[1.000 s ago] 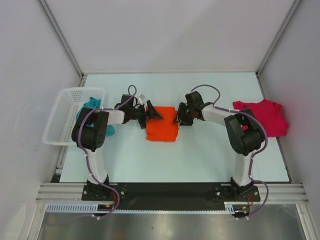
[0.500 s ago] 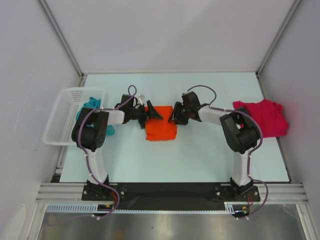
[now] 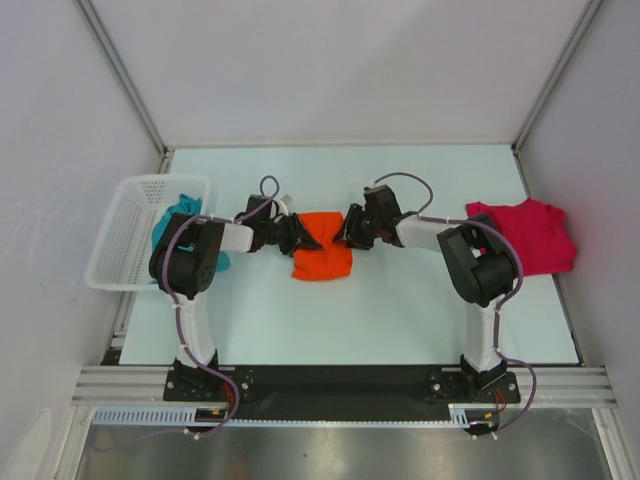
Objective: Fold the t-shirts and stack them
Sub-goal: Put the neatly folded tshirt into the corner of the board with both arms
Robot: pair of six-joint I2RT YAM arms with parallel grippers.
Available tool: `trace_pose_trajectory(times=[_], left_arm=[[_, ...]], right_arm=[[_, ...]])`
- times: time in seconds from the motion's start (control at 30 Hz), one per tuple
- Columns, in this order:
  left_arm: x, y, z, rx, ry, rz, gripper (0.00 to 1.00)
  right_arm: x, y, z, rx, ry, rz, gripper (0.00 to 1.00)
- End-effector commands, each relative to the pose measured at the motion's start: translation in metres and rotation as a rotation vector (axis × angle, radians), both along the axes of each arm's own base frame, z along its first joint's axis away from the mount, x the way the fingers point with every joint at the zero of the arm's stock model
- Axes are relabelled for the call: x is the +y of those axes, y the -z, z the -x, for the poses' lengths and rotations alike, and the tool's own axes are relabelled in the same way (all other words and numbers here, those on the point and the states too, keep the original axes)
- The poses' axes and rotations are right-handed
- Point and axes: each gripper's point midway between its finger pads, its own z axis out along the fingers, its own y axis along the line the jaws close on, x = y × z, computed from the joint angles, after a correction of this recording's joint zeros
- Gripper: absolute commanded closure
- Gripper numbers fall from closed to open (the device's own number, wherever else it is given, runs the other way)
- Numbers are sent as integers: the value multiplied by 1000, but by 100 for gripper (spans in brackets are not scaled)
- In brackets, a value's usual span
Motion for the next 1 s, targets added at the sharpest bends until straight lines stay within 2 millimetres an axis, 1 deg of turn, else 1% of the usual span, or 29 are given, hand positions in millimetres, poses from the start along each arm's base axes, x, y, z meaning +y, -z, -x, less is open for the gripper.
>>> trace_pose_trajectory(times=[0.0,0.03,0.07,0.1,0.2,0.23,0.33,0.37,0.4,0.47,0.5,0.53,0.6,0.67,0.73,0.97], left_arm=[[12,51,36,117,15,-165,82],[12,54,37,127,15,-169,91],[13,55,38,133,13,-170,92],[13,57,39,141,12,-175,94],[14,56,40,139,5,-190,97],[14,53,38,128,0,-198,99],[10,35,29,76,2,-201,100],[10,33,30,80,8,-220,100],[8,22,26,63,10,-221,100],[4,13,22,41,18,-224,100],[0,2,18,23,23,-217,100],[-2,-3,15,12,23,-214,100],[-8,-18,10,-8,33,-198,100],[-14,-31,7,-34,40,-191,100],[-18,-48,2,-65,40,-182,100],[-36,-87,-5,-130,60,-153,100]], right_arm=[[-6,37,30,99,-22,54,58],[-5,36,30,99,-26,43,82],[-6,36,31,100,-22,43,95],[-5,35,31,92,-20,43,100],[-8,30,29,66,-11,66,100],[-7,26,30,52,-12,75,100],[-10,12,25,14,-1,97,100],[-12,4,22,-5,8,99,100],[-13,2,22,-6,9,105,100],[-14,-8,17,-29,19,113,100],[-14,-14,17,-39,15,119,100],[-14,-22,14,-55,17,118,100],[-16,-30,12,-70,25,134,100],[-19,-46,7,-108,39,140,100],[-22,-59,5,-133,41,148,100],[-33,-91,-1,-193,71,184,100]])
